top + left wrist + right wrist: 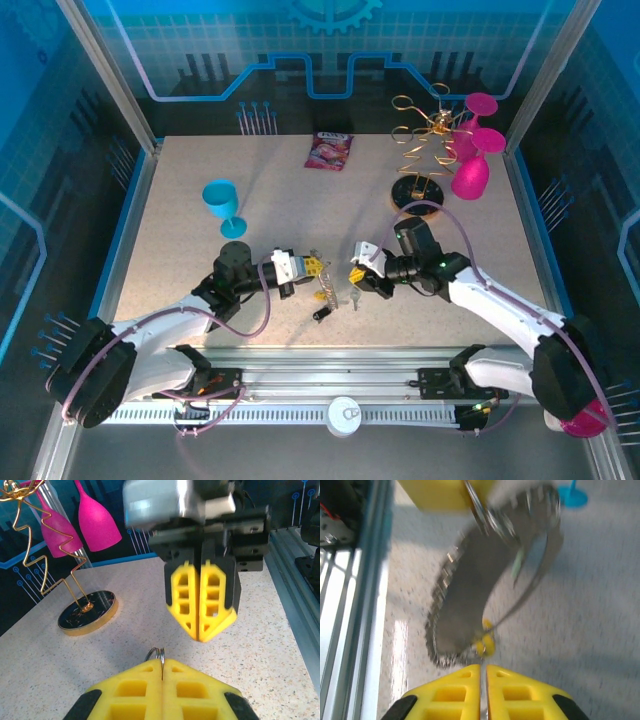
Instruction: Put the keys on the keyring
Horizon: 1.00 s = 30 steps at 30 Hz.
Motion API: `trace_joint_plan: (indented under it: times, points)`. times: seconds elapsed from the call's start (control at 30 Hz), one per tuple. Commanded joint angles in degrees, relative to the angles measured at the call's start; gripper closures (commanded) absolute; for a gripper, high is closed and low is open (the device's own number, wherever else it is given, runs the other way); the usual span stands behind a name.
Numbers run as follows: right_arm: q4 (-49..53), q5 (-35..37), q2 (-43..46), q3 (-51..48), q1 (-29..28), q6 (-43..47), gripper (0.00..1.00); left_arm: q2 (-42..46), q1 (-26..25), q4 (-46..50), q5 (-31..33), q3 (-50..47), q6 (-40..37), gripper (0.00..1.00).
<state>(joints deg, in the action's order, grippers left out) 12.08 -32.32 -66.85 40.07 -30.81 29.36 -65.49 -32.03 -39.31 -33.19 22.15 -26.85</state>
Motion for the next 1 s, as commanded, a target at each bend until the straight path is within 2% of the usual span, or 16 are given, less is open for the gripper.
trace_joint_plan:
  times: [0.0,0.27,0.43,0.6,0.73,0.97]
  points:
    - [-11.07,-7.21,-0.09,-0.7,-0.95,1.19,0.91,0.08,0.47,-2.17,-3.56,2.13,0.99,1.0]
    - [-20.85,-8.55,-3.8,-0.57,-2.35,-3.86,0.89,0.03,0.53,-1.94,-4.89,2.34,1.19,1.0]
    - [-20.13,-8.53,-5.08,-0.6,-3.12,-2.94,0.87,0.08,0.49,-1.43,-4.73,2.53,0.79,1.0]
    - [-18.23,-4.98,-2.98,-2.69,-2.94,-0.64,0.84,0.34,0.55,-0.77,-4.08,2.58,0.04,1.0]
    - [-17.63,-5.2,-2.06,-3.15,-3.0,-0.53,0.82,0.12,0.54,-0.68,-4.28,2.66,-0.04,1.0]
    - [-21.12,-4.64,-3.95,-1.91,-3.59,-1.98,0.81,0.32,0.51,-0.02,-4.89,2.72,-0.17,1.0]
